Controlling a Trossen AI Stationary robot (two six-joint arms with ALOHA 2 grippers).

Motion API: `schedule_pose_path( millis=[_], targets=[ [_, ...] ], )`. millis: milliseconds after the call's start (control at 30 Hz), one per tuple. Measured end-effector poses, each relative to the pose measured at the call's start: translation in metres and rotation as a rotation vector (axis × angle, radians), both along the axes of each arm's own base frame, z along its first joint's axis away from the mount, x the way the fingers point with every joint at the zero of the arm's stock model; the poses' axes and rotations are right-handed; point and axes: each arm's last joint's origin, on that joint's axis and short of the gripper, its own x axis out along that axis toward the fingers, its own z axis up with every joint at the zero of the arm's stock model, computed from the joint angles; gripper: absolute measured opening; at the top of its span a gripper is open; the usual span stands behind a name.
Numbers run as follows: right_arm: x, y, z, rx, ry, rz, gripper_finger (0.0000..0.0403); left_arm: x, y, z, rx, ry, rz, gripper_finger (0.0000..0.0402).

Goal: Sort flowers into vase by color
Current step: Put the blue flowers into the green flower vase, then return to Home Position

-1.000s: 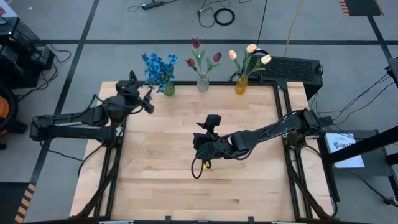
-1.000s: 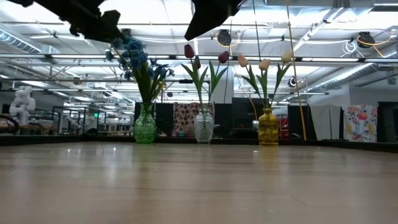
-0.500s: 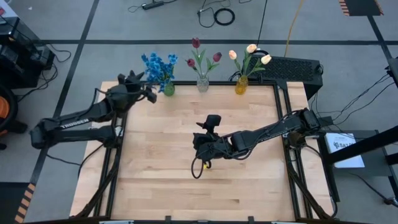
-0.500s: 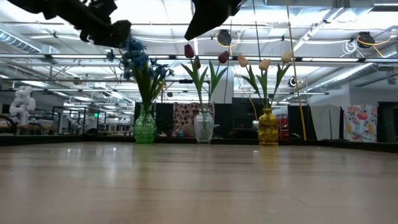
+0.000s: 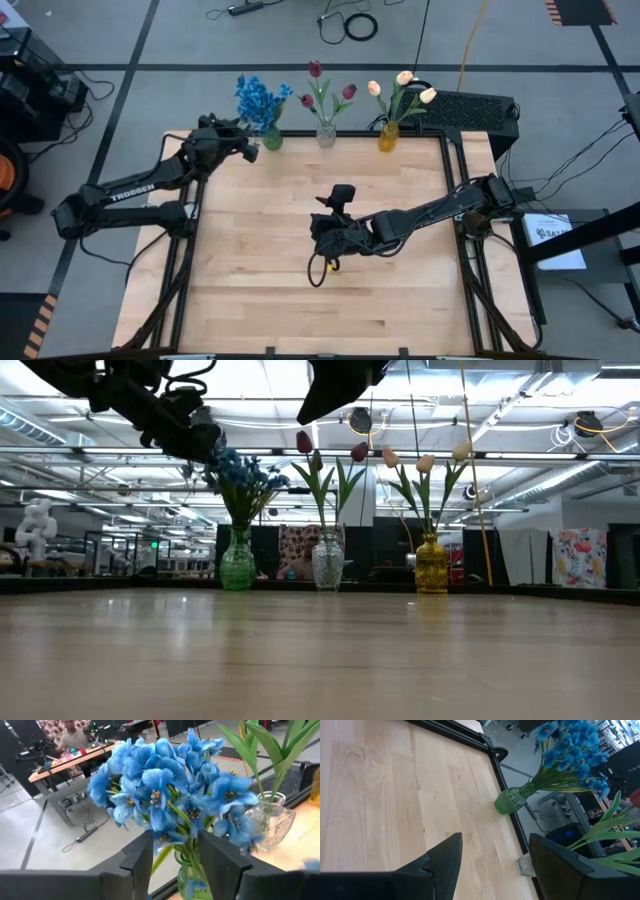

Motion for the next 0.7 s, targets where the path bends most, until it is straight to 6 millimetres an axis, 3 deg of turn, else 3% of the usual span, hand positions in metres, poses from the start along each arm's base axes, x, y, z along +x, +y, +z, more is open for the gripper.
schedule_pose_path(
  millis=[533,700],
  targets=[
    [0.0,0.0,0.0,0.0,0.002,0.0,0.0222,-0.033,-0.042,0.031,0.074,-0.162,-0.073,0.0187],
    [0.0,0.0,0.0,-0.003,0.006,0.001,0.0222,-0.039,-0.058,0.039,0.079,-0.236,-0.206,0.0187]
  ],
)
